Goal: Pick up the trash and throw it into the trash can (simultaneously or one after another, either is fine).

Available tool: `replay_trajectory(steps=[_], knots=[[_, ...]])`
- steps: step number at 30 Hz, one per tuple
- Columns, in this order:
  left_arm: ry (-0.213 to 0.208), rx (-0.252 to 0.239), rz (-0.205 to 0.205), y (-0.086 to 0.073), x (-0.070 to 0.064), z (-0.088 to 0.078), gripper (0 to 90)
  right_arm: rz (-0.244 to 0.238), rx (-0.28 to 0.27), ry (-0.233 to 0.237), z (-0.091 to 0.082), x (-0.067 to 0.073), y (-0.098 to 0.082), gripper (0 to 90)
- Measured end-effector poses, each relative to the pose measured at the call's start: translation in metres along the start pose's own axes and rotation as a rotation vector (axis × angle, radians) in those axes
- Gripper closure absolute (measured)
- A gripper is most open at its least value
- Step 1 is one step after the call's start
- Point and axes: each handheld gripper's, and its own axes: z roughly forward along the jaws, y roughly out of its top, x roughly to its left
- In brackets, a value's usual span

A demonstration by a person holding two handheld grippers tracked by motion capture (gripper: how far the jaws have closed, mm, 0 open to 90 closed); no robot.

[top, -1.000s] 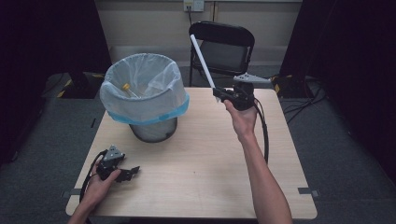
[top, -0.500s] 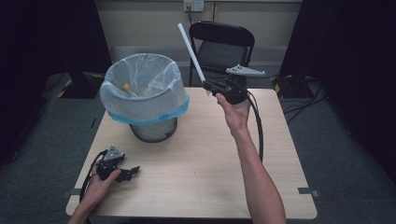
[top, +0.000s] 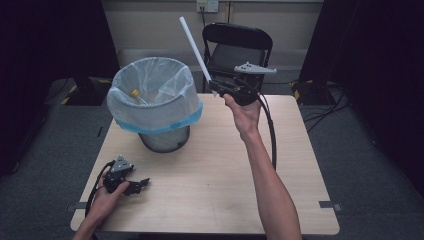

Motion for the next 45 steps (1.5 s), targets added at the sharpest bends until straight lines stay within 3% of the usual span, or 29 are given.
replay_trajectory(steps=[9, 25, 45], knots=[[-0.001, 0.000, 0.001, 0.000, 0.000, 0.000, 14.1, -0.035, 0.001, 0.034, 0.015, 0.011, 0.016, 81.4], [-0.001, 0.000, 0.001, 0.000, 0.000, 0.000, 14.1, -0.037, 0.004, 0.074, 0.035, 0.020, 0.028, 81.3], [0.007, -0.002, 0.002, 0.000, 0.000, 0.000, 14.1, -0.052, 0.044, 0.121, 0.083, 0.033, 0.038, 81.3]])
